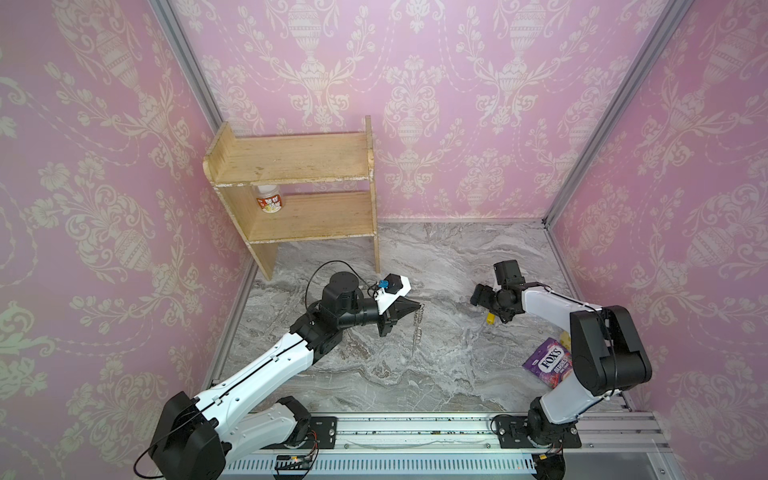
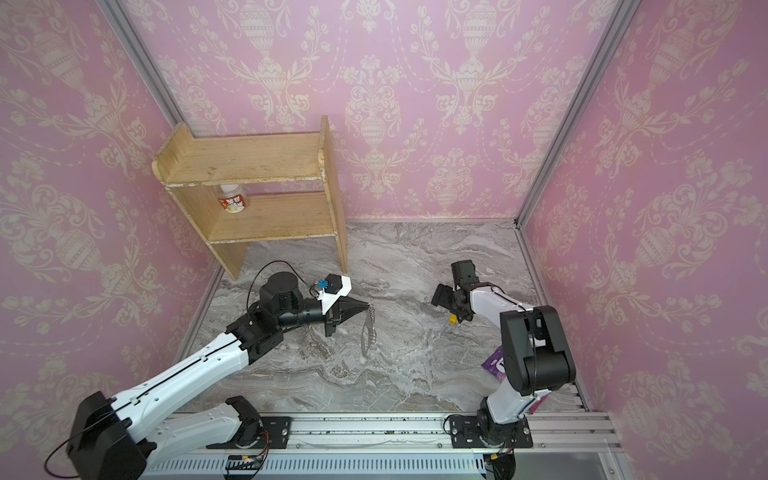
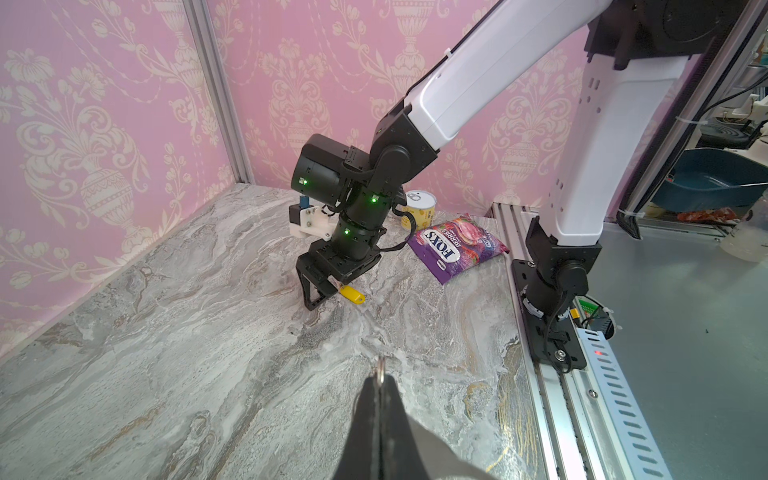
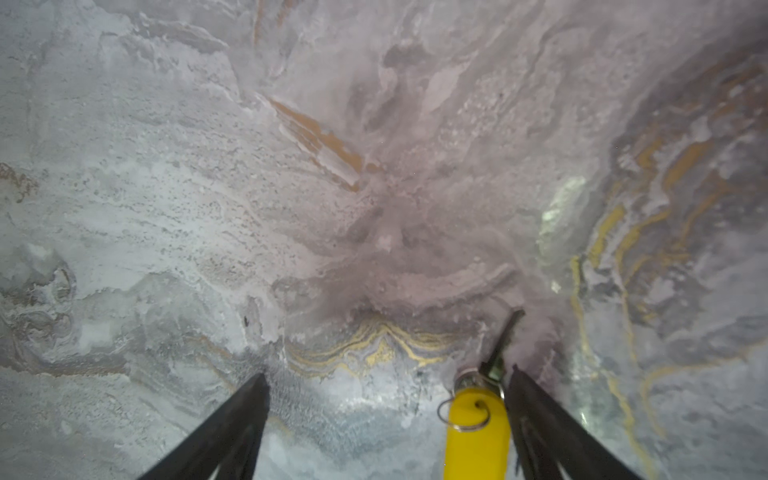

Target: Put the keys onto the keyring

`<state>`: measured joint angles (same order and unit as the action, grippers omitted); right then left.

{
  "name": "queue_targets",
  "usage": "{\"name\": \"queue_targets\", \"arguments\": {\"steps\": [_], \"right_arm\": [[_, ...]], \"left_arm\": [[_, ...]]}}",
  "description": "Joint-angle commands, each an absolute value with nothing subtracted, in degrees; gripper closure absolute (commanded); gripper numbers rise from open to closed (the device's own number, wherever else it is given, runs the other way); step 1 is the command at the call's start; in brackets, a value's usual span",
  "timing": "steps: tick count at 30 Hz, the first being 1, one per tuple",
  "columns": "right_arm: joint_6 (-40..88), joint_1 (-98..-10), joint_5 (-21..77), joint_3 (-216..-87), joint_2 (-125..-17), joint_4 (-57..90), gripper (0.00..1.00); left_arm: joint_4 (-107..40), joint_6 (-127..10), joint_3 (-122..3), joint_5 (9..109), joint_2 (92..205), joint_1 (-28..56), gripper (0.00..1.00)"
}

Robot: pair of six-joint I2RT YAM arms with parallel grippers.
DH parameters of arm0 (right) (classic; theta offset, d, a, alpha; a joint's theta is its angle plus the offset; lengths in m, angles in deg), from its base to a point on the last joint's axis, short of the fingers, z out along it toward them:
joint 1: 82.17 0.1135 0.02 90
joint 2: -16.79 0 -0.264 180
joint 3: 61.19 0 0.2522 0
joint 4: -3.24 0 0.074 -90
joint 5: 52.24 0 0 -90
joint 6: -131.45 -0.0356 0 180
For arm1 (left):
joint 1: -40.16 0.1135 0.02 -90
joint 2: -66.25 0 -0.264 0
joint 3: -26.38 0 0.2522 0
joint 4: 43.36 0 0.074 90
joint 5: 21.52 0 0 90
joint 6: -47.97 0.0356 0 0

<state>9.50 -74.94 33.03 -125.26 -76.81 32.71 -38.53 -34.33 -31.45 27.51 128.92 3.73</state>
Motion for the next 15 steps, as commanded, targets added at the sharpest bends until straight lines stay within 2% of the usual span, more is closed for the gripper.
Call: {"name": "queue_targets", "arguments": {"steps": [1,9,15], "right_arm": [[9.7,-73.1,29.9,-124.0,-77.3,36.5,0.1],[8.8,-69.8,29.8,-122.6,-73.8,37.9,0.1],[10.4,-66.5,30.1,-124.4,-75.9,37.7,0.09]], "left_arm": [[-37.9,-33.3,-32.5,28.0,128.0,4.4,1.0],[-38.4,-33.6,-32.2,27.9,127.7,4.5,1.0],[-38.6,-33.7,-31.9,28.0,127.5,4.5,1.0]]}}
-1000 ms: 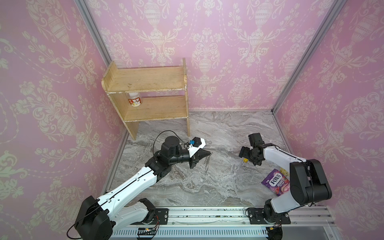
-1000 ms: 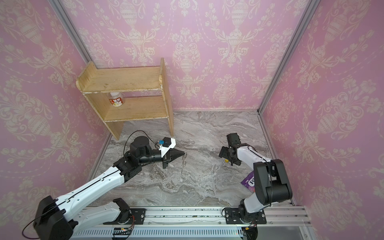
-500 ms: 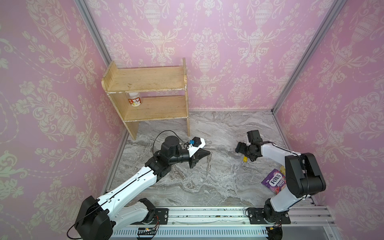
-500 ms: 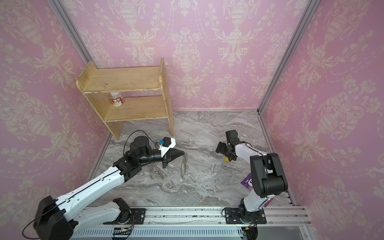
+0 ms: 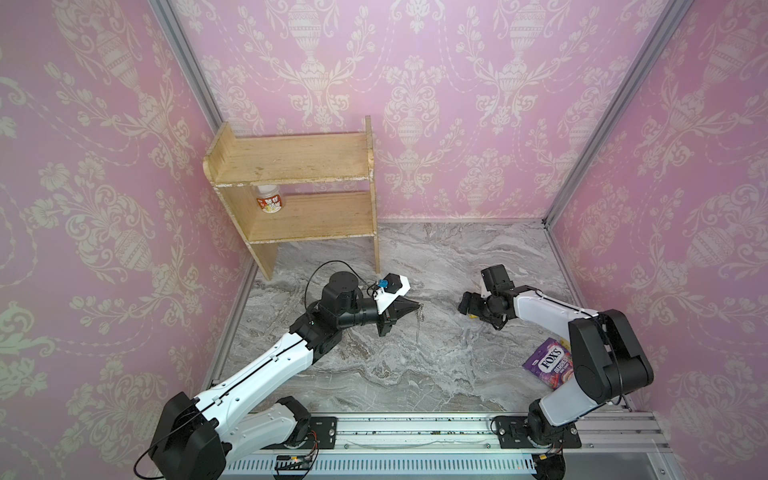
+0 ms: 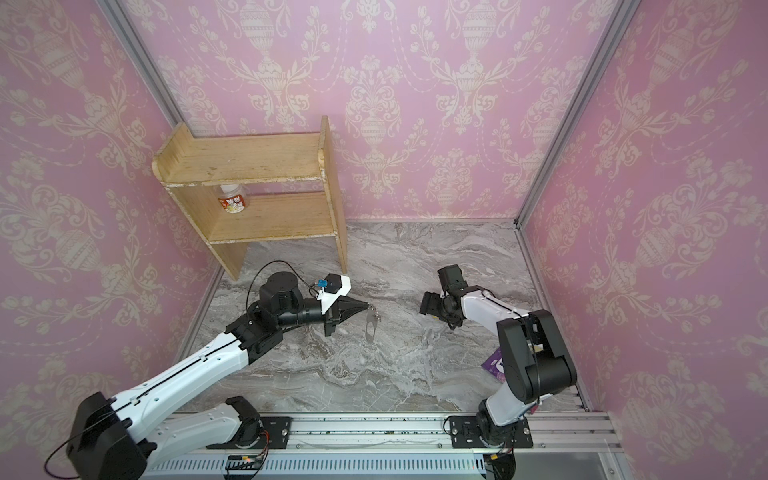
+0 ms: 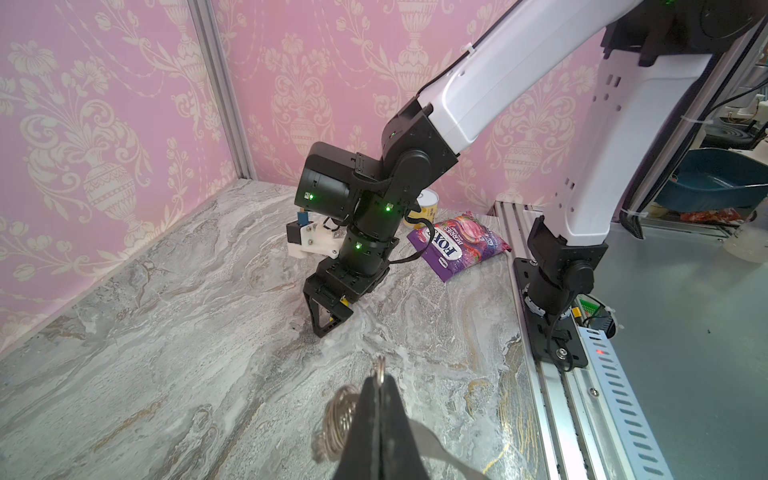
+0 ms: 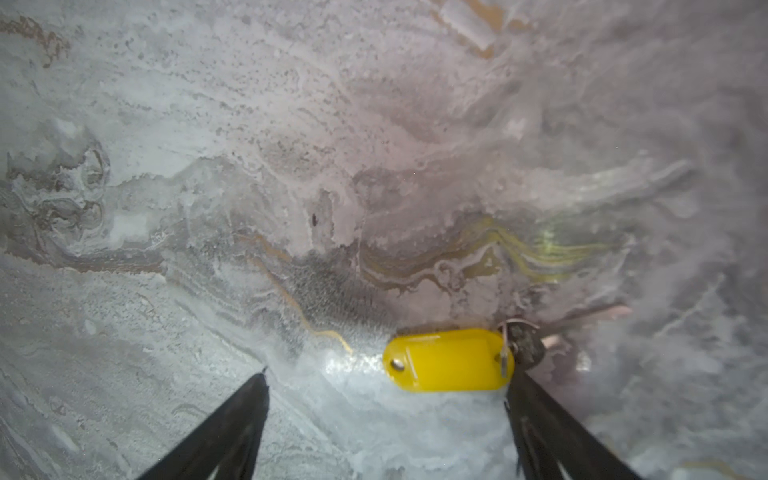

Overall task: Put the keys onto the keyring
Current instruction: 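Lower the open right gripper over the yellow-tagged key on the table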

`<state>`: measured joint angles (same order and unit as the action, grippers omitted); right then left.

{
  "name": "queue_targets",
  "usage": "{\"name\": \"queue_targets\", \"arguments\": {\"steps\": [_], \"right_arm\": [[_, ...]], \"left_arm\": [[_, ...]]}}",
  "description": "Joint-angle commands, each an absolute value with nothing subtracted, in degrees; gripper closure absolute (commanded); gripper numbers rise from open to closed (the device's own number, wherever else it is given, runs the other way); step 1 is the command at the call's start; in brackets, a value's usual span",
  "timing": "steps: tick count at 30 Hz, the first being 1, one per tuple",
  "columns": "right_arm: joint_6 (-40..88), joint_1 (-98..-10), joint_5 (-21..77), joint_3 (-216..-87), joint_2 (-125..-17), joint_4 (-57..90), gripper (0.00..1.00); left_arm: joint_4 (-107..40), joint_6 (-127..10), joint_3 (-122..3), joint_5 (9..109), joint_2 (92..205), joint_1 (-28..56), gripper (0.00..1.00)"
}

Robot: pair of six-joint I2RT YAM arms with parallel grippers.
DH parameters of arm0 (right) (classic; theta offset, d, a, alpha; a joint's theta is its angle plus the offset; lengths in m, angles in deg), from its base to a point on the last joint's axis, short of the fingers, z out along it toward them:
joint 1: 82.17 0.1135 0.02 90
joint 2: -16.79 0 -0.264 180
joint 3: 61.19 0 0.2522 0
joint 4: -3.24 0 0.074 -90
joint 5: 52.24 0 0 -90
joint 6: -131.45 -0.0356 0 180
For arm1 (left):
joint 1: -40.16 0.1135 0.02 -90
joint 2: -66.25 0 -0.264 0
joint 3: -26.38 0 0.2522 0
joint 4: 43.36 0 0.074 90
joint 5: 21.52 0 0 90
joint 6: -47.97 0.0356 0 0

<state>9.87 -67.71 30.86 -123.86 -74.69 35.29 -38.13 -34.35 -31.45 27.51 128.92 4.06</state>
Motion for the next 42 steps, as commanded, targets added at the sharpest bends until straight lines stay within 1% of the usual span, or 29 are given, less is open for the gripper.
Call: {"name": "queue_targets", "arguments": {"steps": [1,3,6,8,11,13,17,20,22,26,29,35,38,42], "right_arm": [[10.9,-66.3,30.3,-125.1,-76.5,38.3,0.09],[11.4,-66.3,31.9,-125.8,-76.3,39.7,0.1],[11.7,-66.4,35.3,-125.0,-72.8,42.8,0.12],[12.5,-66.4,37.2,-124.4,-70.2,45.0,0.14],[13.9,-66.5,40.9,-124.8,-67.7,48.1,0.22],[14.3,-66.7,43.0,-125.1,-66.7,48.9,0.24],[13.8,-68.2,43.4,-125.9,-68.3,47.6,0.3],[12.6,-69.9,40.1,-125.1,-70.3,43.1,0.29],[13.3,-70.7,38.0,-125.1,-71.8,40.5,0.25],[18.1,-70.8,36.1,-128.9,-76.3,39.4,0.17],[21.0,-70.9,32.4,-132.2,-79.6,39.7,0.15],[24.7,-70.8,20.7,-136.5,-85.9,42.8,0.15],[25.9,-69.9,19.1,-136.8,-86.6,45.2,0.16],[25.7,-68.1,19.7,-135.4,-84.6,48.0,0.17]], "left_arm": [[-38.7,-33.8,-31.9,28.0,127.5,4.5,1.0],[-38.4,-33.8,-32.1,28.0,127.4,4.5,1.0],[-37.3,-33.8,-32.6,28.3,127.2,4.5,1.0],[-37.4,-33.8,-32.8,28.4,127.2,4.6,1.0],[-38.0,-33.9,-32.8,28.4,127.5,4.6,1.0],[-38.5,-34.2,-32.7,28.4,127.6,4.6,1.0],[-38.8,-34.4,-32.6,28.7,127.5,4.6,1.0],[-38.6,-34.2,-32.4,29.1,127.2,4.6,1.0],[-38.2,-34.0,-32.4,29.3,127.0,4.7,1.0],[-37.8,-33.8,-32.4,29.8,126.8,4.8,1.0],[-37.7,-33.7,-32.6,30.0,126.9,4.9,1.0],[-37.9,-33.7,-32.7,30.0,127.5,5.2,1.0],[-37.9,-33.8,-32.9,29.9,127.6,5.3,1.0],[-37.8,-33.8,-33.0,29.7,127.6,5.3,1.0]]}}
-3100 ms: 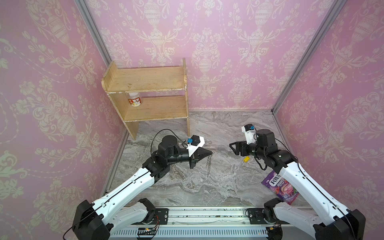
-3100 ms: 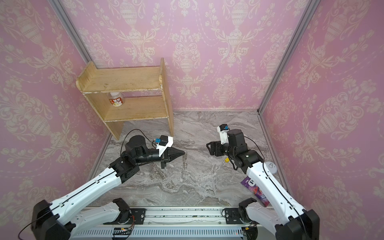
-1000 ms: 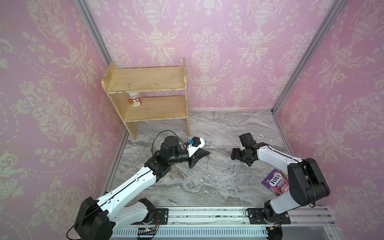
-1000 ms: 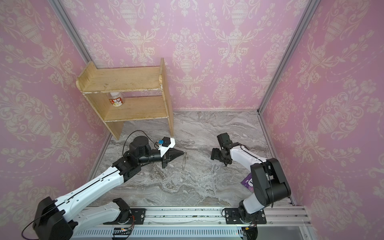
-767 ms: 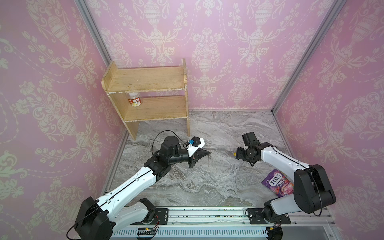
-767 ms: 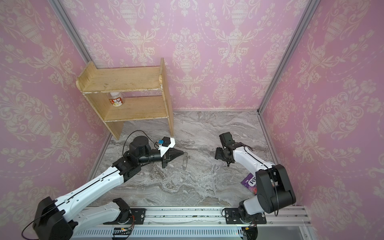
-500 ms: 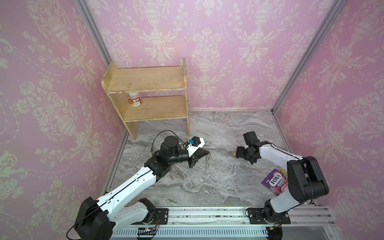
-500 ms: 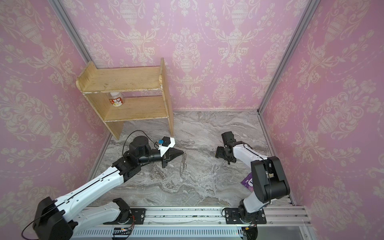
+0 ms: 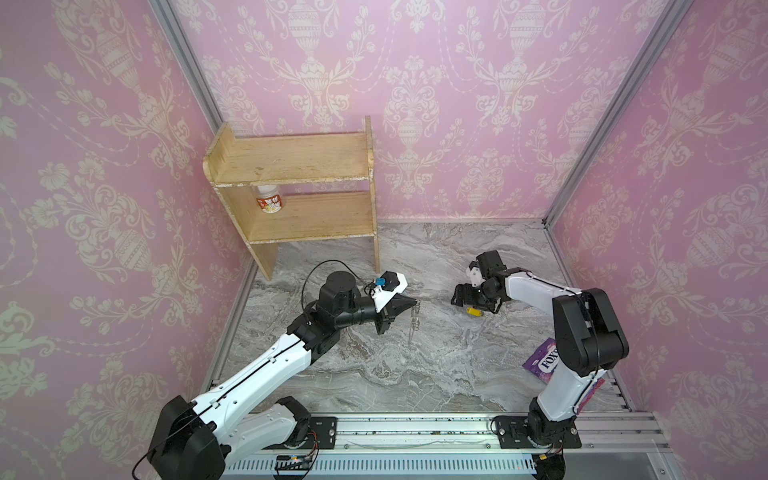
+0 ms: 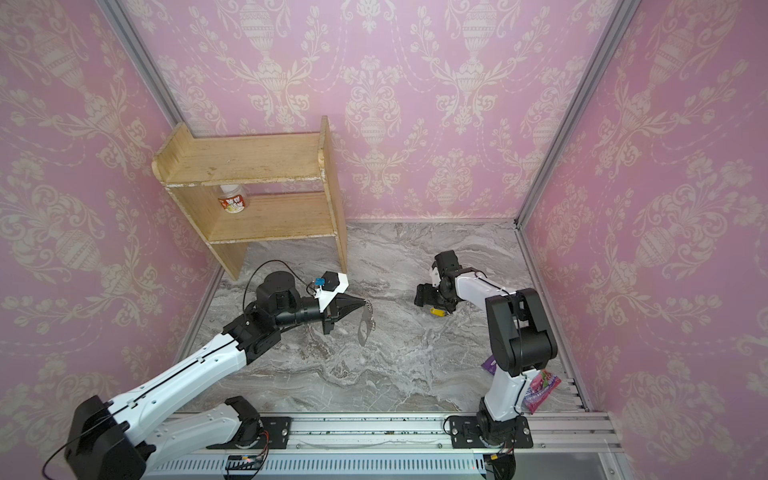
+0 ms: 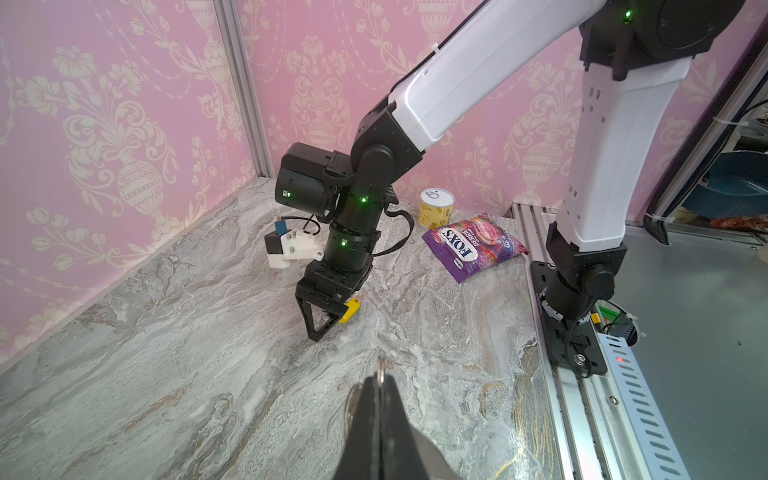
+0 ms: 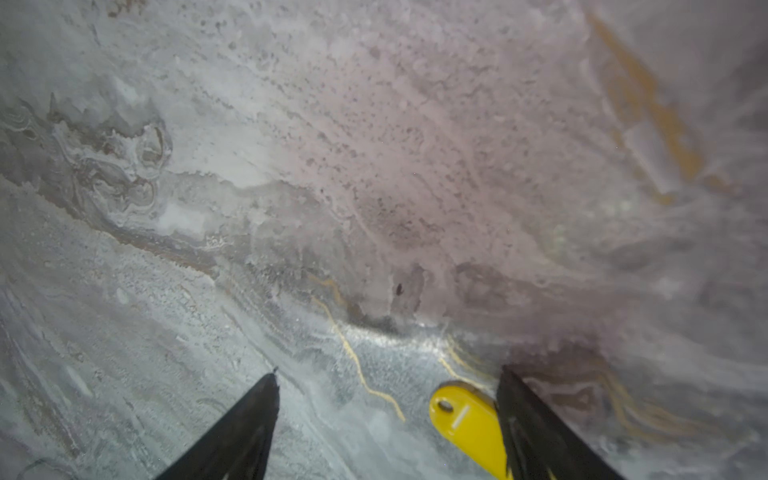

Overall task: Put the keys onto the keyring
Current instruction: 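Lower the open right gripper over the yellow-tagged key on the table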

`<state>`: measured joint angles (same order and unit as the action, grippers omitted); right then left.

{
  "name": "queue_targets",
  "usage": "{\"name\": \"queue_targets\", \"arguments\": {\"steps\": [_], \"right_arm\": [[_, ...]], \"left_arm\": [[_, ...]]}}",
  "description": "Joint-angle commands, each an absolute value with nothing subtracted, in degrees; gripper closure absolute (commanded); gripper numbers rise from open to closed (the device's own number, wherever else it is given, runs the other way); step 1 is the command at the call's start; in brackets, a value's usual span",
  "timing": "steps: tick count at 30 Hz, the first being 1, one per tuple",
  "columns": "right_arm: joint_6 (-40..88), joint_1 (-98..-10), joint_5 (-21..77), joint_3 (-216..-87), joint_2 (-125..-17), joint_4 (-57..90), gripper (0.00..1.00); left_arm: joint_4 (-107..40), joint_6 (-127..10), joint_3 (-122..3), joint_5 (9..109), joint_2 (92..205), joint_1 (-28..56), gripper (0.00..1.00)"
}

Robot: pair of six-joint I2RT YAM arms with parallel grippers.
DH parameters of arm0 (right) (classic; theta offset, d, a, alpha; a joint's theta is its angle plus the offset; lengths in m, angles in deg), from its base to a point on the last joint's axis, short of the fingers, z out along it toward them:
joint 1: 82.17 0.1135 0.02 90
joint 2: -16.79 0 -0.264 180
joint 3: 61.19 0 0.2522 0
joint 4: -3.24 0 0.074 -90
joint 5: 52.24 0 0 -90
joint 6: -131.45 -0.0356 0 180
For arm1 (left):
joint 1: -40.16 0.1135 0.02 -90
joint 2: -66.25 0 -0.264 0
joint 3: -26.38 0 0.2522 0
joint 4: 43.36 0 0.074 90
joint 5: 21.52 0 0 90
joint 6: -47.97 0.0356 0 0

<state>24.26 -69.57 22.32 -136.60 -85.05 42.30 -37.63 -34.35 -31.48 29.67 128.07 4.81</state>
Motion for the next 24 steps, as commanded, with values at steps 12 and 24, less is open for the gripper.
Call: {"name": "queue_targets", "arguments": {"steps": [12,24], "right_arm": [[23.5,-64.1,24.9,-134.1,-74.8,53.9,0.18],[18.7,-70.7,40.0,-126.1,-68.0,47.4,0.54]], "left_arm": [[-37.6,-34.0,-33.9,29.5,128.3,5.4,1.0],[-38.7,-34.3,-34.5,29.6,130.2,5.4,1.0]]}}
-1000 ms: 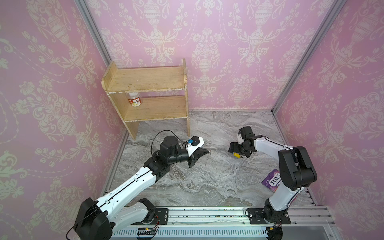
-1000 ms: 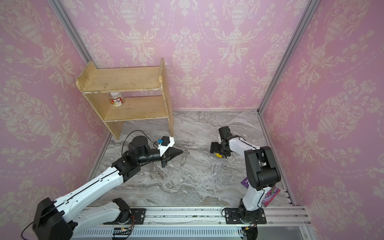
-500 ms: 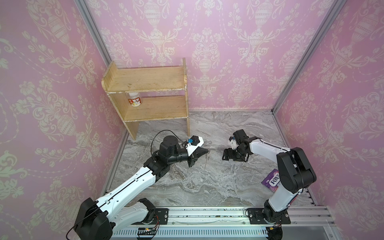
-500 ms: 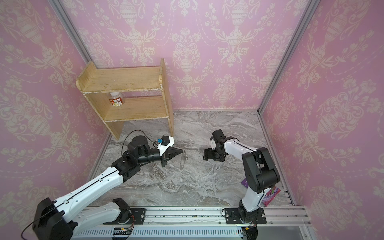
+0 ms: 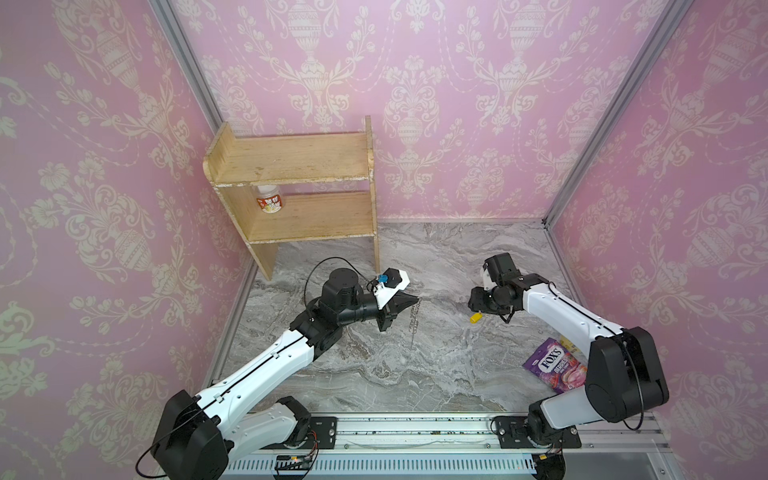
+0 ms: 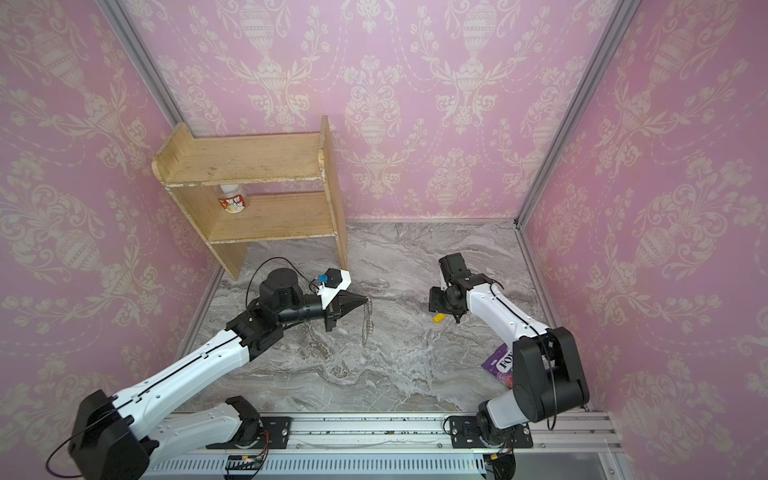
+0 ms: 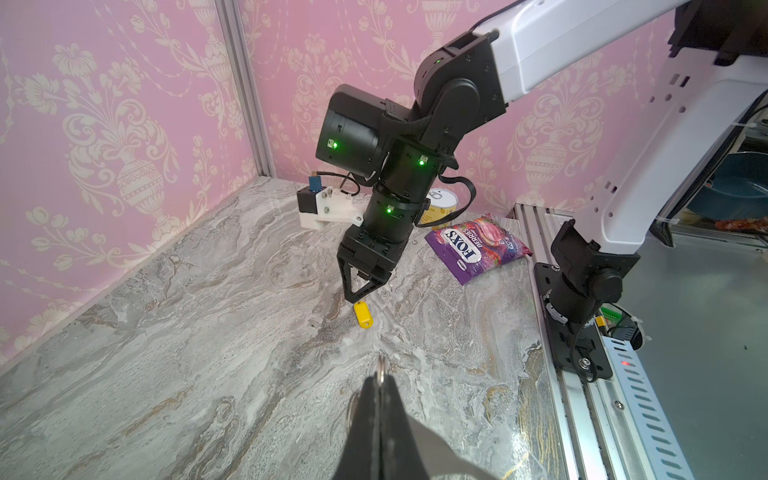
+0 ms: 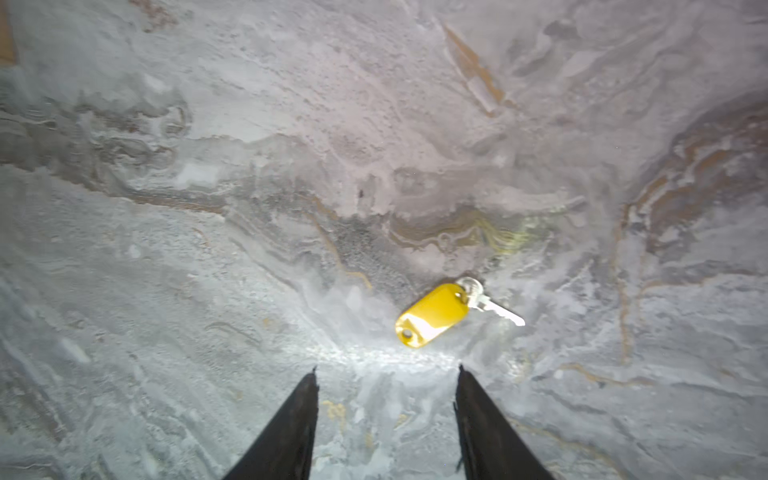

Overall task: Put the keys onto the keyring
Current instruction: 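Lower the open right gripper over the yellow-tagged key on the table, then close the right gripper on the key's metal ring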

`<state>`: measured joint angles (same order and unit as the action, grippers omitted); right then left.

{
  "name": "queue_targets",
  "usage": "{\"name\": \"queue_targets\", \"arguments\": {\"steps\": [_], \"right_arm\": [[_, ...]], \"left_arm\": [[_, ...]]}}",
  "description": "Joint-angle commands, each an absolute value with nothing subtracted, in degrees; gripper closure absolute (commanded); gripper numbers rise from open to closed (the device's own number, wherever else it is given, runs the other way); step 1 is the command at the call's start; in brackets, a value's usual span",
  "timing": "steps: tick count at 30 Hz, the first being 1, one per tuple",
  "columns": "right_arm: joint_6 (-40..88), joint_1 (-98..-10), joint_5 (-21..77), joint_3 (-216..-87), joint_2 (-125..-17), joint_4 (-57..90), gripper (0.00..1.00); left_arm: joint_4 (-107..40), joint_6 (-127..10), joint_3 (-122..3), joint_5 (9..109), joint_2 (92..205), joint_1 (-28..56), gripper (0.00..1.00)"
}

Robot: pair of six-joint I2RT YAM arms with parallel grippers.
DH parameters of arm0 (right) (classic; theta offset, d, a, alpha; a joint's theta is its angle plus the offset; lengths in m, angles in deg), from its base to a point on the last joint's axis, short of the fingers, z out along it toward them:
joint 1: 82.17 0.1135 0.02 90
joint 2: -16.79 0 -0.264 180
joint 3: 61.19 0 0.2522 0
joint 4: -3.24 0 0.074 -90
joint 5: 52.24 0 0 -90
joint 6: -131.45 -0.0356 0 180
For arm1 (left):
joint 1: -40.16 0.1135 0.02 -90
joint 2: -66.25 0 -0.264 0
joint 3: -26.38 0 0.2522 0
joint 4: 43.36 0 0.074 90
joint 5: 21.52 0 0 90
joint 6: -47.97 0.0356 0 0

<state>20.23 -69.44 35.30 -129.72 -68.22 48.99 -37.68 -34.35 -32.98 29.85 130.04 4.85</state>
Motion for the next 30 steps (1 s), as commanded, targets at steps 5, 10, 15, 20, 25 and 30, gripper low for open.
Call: {"name": "queue_targets", "arguments": {"steps": [5,10,15,20,25,30], "right_arm": [[18.4,-71.3,41.5,-122.3,-68.7,41.3,0.63],[18.8,-71.3,39.8,-122.7,-70.5,37.6,0.69],[19.1,-71.2,39.1,-123.9,-72.8,36.3,0.69],[19.4,-70.9,38.9,-124.9,-74.1,35.4,0.7],[19.8,-70.7,39.0,-125.8,-75.1,35.0,0.75],[20.3,-70.7,38.5,-126.7,-76.7,35.0,0.81]], "left_arm": [[-38.5,-34.2,-34.1,30.1,129.7,5.6,1.0],[-38.7,-34.4,-33.8,30.2,129.4,5.7,1.0],[-38.7,-34.2,-33.4,30.6,128.7,5.8,1.0],[-38.7,-34.3,-33.0,30.7,128.4,5.9,1.0],[-38.7,-34.2,-33.0,30.9,128.2,6.0,1.0],[-38.5,-34.2,-32.9,30.9,128.1,6.0,1.0]]}}
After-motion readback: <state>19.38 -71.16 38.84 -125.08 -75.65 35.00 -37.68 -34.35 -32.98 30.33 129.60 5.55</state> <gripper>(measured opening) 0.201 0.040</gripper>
